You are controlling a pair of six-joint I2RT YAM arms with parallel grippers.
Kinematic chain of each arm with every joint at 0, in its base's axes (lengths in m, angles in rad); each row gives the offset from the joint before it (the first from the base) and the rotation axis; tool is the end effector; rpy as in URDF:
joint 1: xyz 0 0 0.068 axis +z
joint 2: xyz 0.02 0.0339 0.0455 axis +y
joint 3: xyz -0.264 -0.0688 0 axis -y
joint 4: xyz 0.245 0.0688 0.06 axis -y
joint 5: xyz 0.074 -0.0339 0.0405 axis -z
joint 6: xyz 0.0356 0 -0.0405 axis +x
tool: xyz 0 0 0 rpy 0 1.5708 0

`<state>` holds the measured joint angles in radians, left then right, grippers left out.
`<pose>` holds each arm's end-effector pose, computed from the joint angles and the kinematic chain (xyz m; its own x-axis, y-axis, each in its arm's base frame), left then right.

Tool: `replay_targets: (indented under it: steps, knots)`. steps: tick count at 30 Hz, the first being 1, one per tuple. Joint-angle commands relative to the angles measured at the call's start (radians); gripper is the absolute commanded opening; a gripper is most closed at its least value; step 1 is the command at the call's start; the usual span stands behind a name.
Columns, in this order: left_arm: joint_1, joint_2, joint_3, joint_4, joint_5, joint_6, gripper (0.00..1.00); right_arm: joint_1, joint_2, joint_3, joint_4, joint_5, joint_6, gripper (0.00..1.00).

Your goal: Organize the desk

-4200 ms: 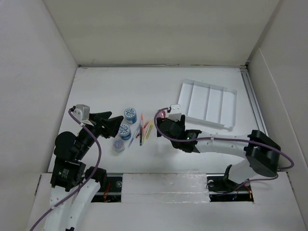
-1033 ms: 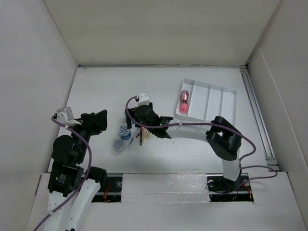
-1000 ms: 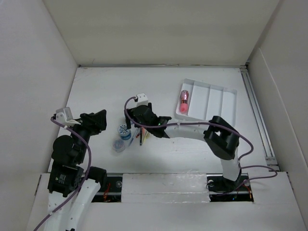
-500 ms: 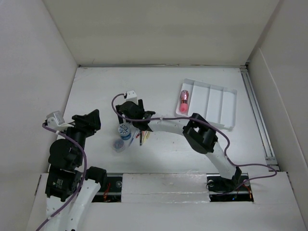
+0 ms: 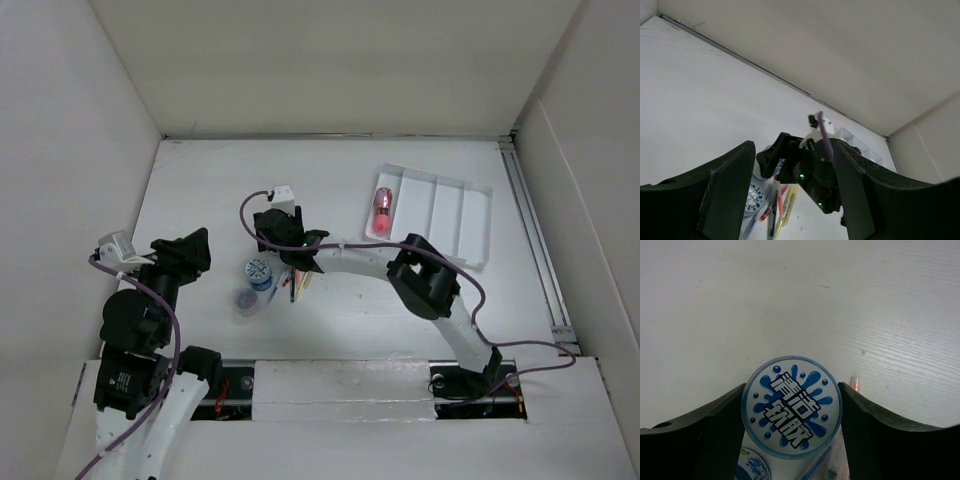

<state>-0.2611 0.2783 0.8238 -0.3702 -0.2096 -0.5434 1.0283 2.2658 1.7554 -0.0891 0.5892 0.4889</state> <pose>0.0518 -0.0062 0.3834 0.1160 -0.5545 -0.8241 0.1338 0.8308 -0.5402 0.2842 0.4331 0.1905 -0.4803 -0.0405 -0.8762 -0.2827 0.9528 0.1109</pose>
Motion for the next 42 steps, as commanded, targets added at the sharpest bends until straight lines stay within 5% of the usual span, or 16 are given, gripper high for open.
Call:
replay_targets:
  steps: [1, 9, 18, 26, 39, 42]
  knots:
    - [-0.001, -0.004, 0.014, 0.042, 0.019, 0.013, 0.59, -0.034, -0.224, -0.093, 0.202, -0.003, 0.034, 0.51]
    - [-0.001, 0.002, 0.002, 0.066, 0.079, 0.033, 0.60, -0.229, -0.596, -0.420, 0.276, -0.014, 0.088, 0.52]
    - [-0.001, 0.015, -0.014, 0.096, 0.157, 0.059, 0.61, -0.591, -0.718, -0.655, 0.270, -0.112, 0.162, 0.52]
    - [-0.001, 0.021, -0.017, 0.097, 0.176, 0.062, 0.61, -0.734, -0.622, -0.619, 0.203, -0.076, 0.197, 0.53]
    - [-0.001, 0.021, -0.015, 0.096, 0.180, 0.065, 0.61, -0.758, -0.393, -0.335, -0.080, 0.008, 0.211, 0.66]
    - [-0.001, 0.016, -0.015, 0.096, 0.177, 0.065, 0.61, -0.758, -0.403, -0.339, -0.058, 0.008, 0.203, 0.81]
